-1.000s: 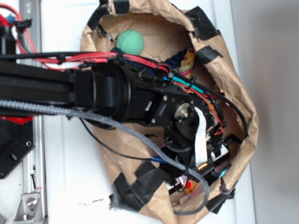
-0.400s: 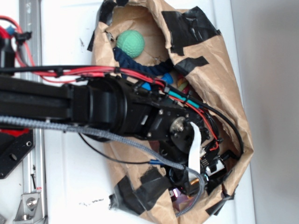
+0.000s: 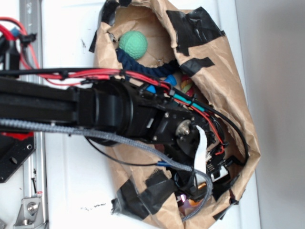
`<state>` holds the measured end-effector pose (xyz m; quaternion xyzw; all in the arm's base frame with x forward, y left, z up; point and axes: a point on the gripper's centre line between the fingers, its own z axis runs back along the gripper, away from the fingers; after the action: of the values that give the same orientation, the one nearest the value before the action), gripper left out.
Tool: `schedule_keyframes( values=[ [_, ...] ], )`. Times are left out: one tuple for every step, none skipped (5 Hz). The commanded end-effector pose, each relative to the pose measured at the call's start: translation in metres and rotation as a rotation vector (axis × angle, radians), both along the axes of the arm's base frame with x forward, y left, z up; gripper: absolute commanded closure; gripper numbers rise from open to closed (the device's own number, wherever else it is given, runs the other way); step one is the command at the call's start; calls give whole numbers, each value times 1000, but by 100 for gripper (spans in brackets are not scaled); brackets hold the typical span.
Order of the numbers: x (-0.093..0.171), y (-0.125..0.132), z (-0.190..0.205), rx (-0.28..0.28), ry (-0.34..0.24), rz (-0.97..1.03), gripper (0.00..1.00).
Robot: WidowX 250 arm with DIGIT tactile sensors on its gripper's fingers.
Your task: Grab the yellow duck.
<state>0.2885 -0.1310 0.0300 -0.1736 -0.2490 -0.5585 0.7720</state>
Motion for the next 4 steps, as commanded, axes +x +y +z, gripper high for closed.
schedule_keyframes(
  values=[
    [-23, -14, 18, -6, -35, -26, 100],
    [-22, -12, 20, -9, -36, -17, 100],
    [-23, -1, 27, 29, -56, 26, 100],
    [-26, 42, 47, 109, -44, 274, 100]
  ],
)
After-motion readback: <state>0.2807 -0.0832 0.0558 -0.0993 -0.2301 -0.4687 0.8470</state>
